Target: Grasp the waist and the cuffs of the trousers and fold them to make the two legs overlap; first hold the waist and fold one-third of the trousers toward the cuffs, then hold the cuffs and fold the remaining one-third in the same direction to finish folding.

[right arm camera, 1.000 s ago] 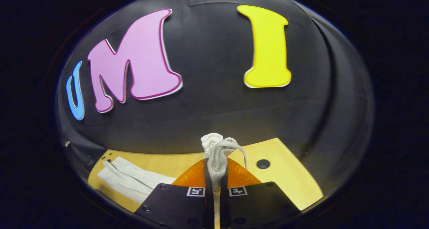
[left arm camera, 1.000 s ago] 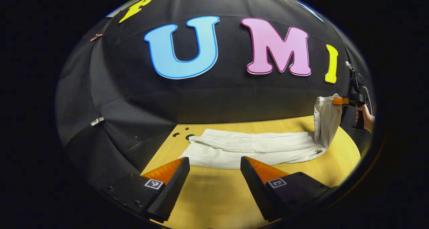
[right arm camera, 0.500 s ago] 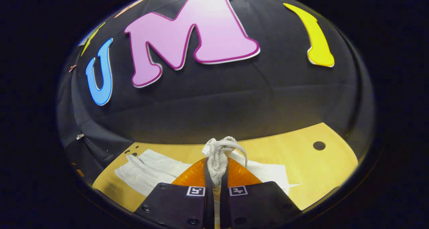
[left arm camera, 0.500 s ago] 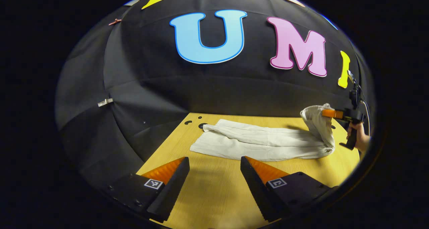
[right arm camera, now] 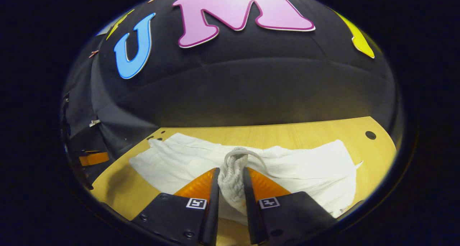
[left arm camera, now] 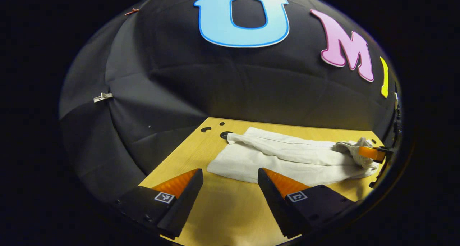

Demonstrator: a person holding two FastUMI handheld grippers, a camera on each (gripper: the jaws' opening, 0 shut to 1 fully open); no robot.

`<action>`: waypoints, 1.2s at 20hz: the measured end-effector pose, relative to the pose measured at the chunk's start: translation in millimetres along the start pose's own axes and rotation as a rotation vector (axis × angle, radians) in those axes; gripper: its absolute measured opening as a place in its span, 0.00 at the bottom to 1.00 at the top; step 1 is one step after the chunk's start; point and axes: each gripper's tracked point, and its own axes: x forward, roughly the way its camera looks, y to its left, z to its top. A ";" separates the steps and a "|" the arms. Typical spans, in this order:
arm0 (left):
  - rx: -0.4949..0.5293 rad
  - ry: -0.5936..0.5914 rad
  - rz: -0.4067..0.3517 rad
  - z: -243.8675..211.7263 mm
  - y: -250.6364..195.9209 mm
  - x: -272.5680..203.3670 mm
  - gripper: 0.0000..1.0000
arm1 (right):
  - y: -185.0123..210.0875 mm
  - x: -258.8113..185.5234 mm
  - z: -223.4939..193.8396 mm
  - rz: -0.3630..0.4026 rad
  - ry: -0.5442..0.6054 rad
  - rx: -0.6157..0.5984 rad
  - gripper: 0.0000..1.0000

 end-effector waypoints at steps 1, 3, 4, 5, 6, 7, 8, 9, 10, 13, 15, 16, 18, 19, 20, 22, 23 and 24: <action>-0.016 0.004 -0.001 -0.4 1.6 15.7 0.98 | 8.3 -2.5 -5.6 0.026 0.009 0.007 0.42; -0.074 0.016 -0.030 -1.3 -5.1 42.9 0.98 | 20.0 -12.8 -10.9 0.062 0.017 0.023 0.54; -0.092 0.031 -0.041 -4.7 -4.8 57.8 0.99 | 19.4 -18.8 -12.3 0.053 0.011 0.017 0.72; -0.096 0.054 -0.045 -8.7 -3.9 71.8 0.98 | 18.1 -28.7 -12.5 0.045 0.000 0.010 0.90; -0.087 0.075 -0.036 -13.6 -1.8 84.3 0.98 | 15.0 -38.3 -12.8 0.035 -0.013 0.003 0.99; -0.068 0.087 -0.029 -16.9 1.0 95.8 0.98 | 10.9 -48.2 -14.0 0.020 -0.022 -0.003 0.99; -0.042 0.094 -0.013 -19.5 5.0 106.3 0.97 | 5.2 -59.3 -15.3 0.003 -0.025 -0.007 0.98; -0.012 0.111 -0.003 -23.2 9.3 114.7 0.97 | 0.3 -70.7 -17.8 -0.008 -0.027 -0.011 0.98; 0.019 0.142 0.005 -31.7 9.5 117.9 0.96 | -4.6 -80.9 -20.6 -0.017 -0.024 -0.021 0.98; 0.052 0.168 0.001 -36.9 12.7 127.6 0.96 | -16.4 -110.8 -28.9 -0.043 -0.013 -0.046 0.98; -0.001 0.213 -0.020 -44.4 9.0 130.2 0.96 | -15.7 -129.9 -35.6 -0.049 -0.005 -0.024 0.99; -0.020 0.211 -0.018 -45.0 9.3 130.9 0.96 | -13.9 -139.6 -40.2 -0.055 -0.002 -0.004 0.99; 0.012 0.233 -0.032 -48.6 8.6 129.1 0.98 | -7.6 -156.1 -54.6 -0.061 0.012 0.044 0.99; 0.026 0.246 -0.058 -48.3 4.9 127.6 0.98 | -3.7 -162.8 -64.7 -0.065 0.027 0.069 0.99; 0.052 0.270 -0.084 -50.2 0.6 125.8 0.97 | -2.5 -167.0 -72.8 -0.072 0.040 0.091 0.99; 0.091 0.311 -0.152 -55.8 -10.7 123.7 0.94 | -1.3 -172.8 -86.0 -0.087 0.058 0.131 0.99; 0.113 0.321 -0.162 -57.9 -15.8 123.8 0.79 | -1.1 -175.2 -94.0 -0.095 0.072 0.146 0.99; 0.127 0.326 -0.162 -56.6 -19.5 123.5 0.64 | -0.4 -176.4 -98.4 -0.099 0.083 0.155 0.98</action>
